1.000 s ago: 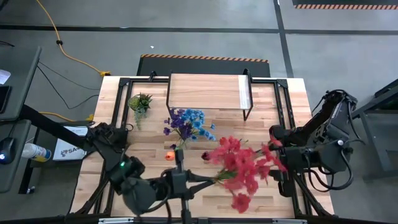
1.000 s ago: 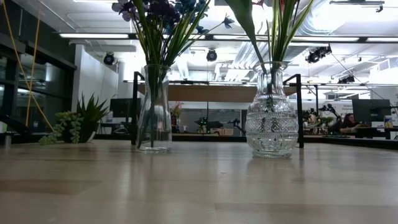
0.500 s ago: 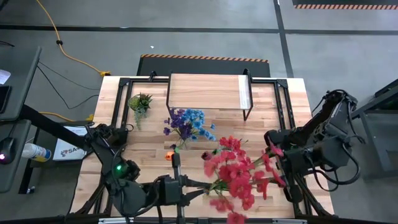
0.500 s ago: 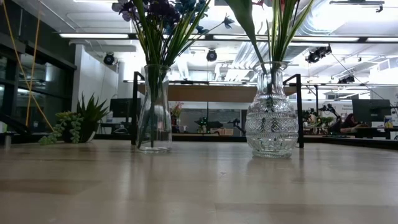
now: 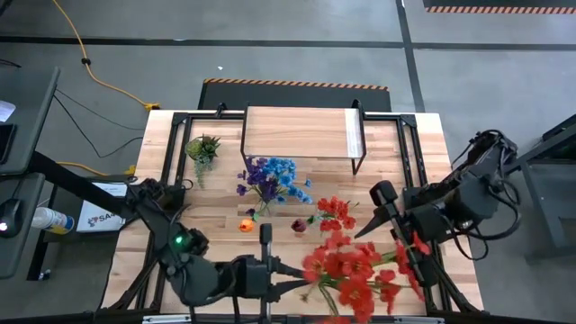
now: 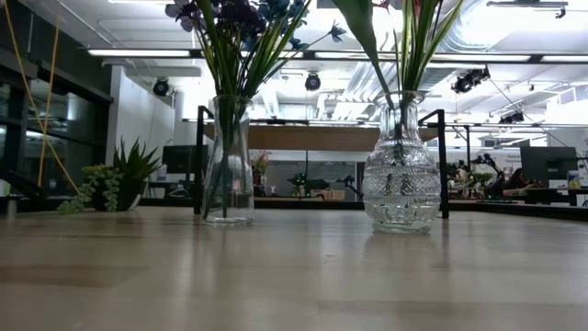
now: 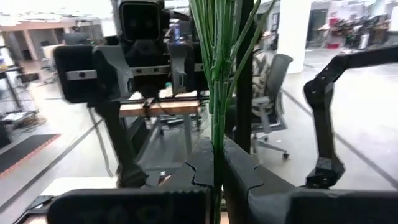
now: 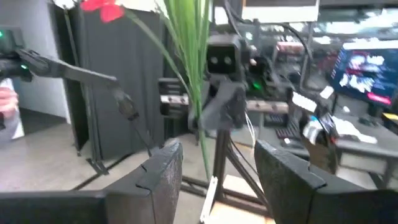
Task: Pick and place flowers into a vace then onto a shelf
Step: Put the red flower into the right transparent crystal vase
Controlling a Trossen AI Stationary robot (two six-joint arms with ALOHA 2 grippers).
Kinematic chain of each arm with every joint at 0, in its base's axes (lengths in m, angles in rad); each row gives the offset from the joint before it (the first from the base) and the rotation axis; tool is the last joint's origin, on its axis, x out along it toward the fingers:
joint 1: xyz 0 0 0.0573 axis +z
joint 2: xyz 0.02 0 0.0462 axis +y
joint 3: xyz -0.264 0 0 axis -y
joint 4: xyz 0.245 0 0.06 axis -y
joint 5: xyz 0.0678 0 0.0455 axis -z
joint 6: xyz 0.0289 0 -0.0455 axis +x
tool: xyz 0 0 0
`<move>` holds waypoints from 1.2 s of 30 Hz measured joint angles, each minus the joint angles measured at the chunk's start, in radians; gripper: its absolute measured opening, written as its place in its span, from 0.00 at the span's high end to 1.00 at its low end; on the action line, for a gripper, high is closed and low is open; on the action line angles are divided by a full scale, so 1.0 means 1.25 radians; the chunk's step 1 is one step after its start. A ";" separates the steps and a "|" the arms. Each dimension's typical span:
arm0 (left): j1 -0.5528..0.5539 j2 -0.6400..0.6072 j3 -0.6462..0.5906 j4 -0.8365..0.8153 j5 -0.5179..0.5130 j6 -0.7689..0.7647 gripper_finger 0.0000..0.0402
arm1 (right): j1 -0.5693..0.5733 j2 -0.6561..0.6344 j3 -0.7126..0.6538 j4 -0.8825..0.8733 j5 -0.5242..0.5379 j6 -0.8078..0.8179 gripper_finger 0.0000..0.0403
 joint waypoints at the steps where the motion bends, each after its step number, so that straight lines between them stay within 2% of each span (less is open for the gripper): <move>1: 0.005 0.000 0.000 0.000 0.010 0.000 0.89 | -0.006 0.002 0.000 0.010 -0.016 -0.006 0.53; 6: 0.030 0.000 -0.002 -0.004 0.024 0.001 0.89 | -0.039 0.021 0.000 0.023 -0.058 -0.005 0.53; 14: 0.074 0.000 -0.002 -0.001 0.106 0.001 0.89 | -0.074 0.045 0.000 0.044 -0.093 -0.007 0.53; 21: 0.083 0.000 -0.002 -0.004 0.121 -0.001 0.89 | -0.097 0.044 0.000 0.082 -0.151 -0.007 0.53; 36: 0.101 0.000 -0.007 -0.010 0.118 0.002 0.89 | -0.125 0.070 0.000 0.112 -0.194 0.000 0.53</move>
